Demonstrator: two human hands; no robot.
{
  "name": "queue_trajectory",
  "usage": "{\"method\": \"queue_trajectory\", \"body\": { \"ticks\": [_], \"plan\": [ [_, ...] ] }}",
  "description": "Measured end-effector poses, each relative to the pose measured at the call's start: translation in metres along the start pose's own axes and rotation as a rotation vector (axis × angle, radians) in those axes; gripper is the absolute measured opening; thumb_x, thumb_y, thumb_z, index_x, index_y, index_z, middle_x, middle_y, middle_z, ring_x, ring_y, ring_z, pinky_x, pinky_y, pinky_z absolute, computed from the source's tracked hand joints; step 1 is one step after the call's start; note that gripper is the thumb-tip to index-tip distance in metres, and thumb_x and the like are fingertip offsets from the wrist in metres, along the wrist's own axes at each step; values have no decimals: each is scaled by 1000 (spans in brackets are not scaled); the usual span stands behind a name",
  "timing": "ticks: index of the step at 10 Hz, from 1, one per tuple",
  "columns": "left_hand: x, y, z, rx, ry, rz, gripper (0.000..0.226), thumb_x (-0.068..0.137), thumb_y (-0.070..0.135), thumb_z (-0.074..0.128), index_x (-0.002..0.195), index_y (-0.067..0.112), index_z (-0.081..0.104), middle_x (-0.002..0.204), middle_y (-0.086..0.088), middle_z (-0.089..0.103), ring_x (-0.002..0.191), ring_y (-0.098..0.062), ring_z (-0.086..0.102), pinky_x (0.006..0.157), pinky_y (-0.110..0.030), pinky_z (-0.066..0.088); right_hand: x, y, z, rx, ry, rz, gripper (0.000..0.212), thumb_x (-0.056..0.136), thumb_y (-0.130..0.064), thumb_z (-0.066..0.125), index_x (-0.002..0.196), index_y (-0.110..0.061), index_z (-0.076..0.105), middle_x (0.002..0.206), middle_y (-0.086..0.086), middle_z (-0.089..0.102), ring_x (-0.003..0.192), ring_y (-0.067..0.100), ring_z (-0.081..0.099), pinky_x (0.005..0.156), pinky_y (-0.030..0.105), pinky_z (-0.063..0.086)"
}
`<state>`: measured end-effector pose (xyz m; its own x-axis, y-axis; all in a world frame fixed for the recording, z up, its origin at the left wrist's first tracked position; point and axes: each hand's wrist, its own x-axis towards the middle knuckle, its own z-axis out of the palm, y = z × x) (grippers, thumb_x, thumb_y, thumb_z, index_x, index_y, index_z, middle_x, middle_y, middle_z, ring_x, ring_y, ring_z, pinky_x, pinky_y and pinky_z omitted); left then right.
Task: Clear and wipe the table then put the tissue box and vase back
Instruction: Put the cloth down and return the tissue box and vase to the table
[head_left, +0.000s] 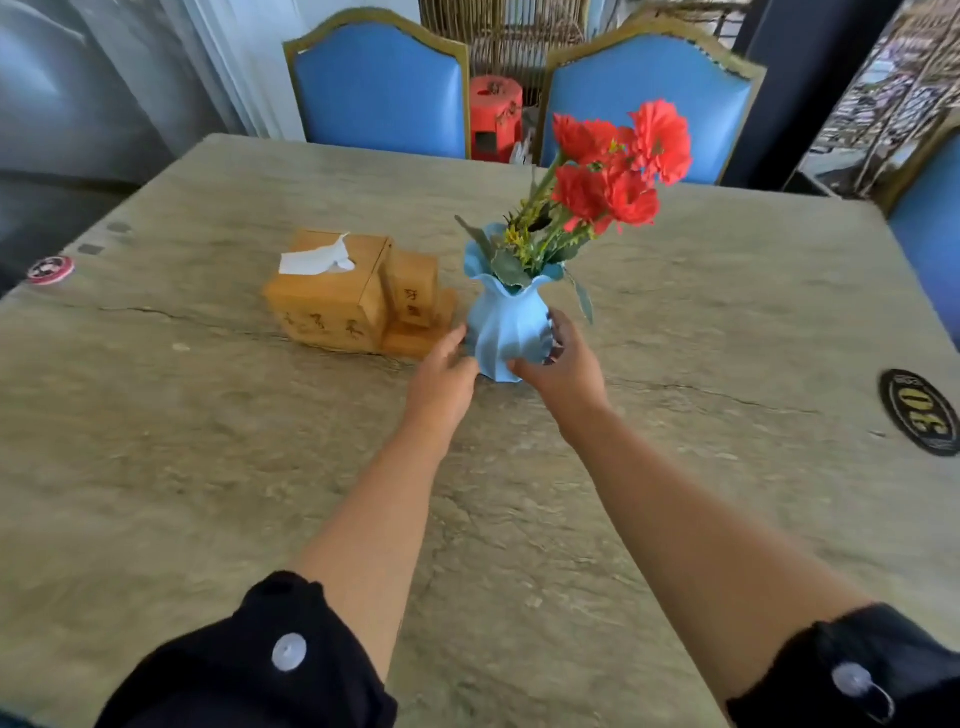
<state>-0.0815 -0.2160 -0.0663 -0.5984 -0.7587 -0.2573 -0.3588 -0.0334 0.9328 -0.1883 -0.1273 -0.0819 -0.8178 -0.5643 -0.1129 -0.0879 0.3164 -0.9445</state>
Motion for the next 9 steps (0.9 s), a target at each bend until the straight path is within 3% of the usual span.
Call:
{"method": "queue_trajectory", "body": {
  "ticks": [1, 2, 3, 4, 6, 8, 9],
  "plan": [
    [-13, -16, -10, 304, 77, 185, 55, 92, 13, 51, 143, 27, 39, 146, 0, 40, 127, -26, 47, 104, -34, 40, -10, 0, 8, -59, 92, -38, 89, 71, -24, 81, 145, -26, 31, 137, 1, 44, 122, 15, 45, 93, 28, 40],
    [-20, -46, -17, 686, 133, 346, 53, 91, 21, 55, 142, 16, 41, 151, -2, 35, 140, -24, 32, 113, -41, 24, -19, 1, 22, -123, 166, -57, 95, 67, -26, 84, 145, -19, 29, 136, 3, 41, 124, 15, 38, 98, 25, 35],
    [-25, -71, -16, 976, 84, 342, 57, 98, 37, 37, 151, 20, 24, 161, 1, 15, 149, -20, 7, 119, -49, 3, -21, 1, 33, -129, 227, -29, 91, 69, -22, 82, 144, -16, 31, 133, 7, 41, 122, 21, 41, 100, 30, 40],
    [-28, -77, -14, 1074, 124, 376, 58, 97, 39, 24, 151, 18, 23, 161, -1, 13, 149, -21, 6, 120, -49, 3, -17, 0, 39, -113, 261, -29, 85, 72, -15, 79, 143, -17, 32, 133, 7, 41, 120, 21, 43, 97, 28, 41],
    [-29, -78, -14, 1088, 138, 385, 63, 91, 40, 19, 150, 18, 27, 161, -1, 17, 149, -20, 9, 120, -50, 5, -3, -5, 48, -124, 251, -31, 85, 74, -15, 78, 144, -17, 29, 138, 7, 40, 123, 19, 43, 89, 19, 34],
    [-27, -77, -13, 1104, 122, 375, 63, 92, 39, 19, 151, 19, 24, 161, -2, 14, 149, -20, 6, 120, -51, 4, 8, -8, 54, -128, 263, -38, 86, 73, -18, 79, 144, -18, 30, 136, 7, 41, 123, 20, 42, 92, 21, 36],
    [-25, -77, -13, 1115, 134, 375, 60, 95, 38, 20, 151, 19, 19, 162, -2, 10, 149, -21, 3, 119, -50, 0, 8, -9, 52, -134, 231, -21, 90, 73, -19, 79, 146, -18, 27, 138, 7, 40, 126, 21, 42, 101, 29, 40]
  ]
}}
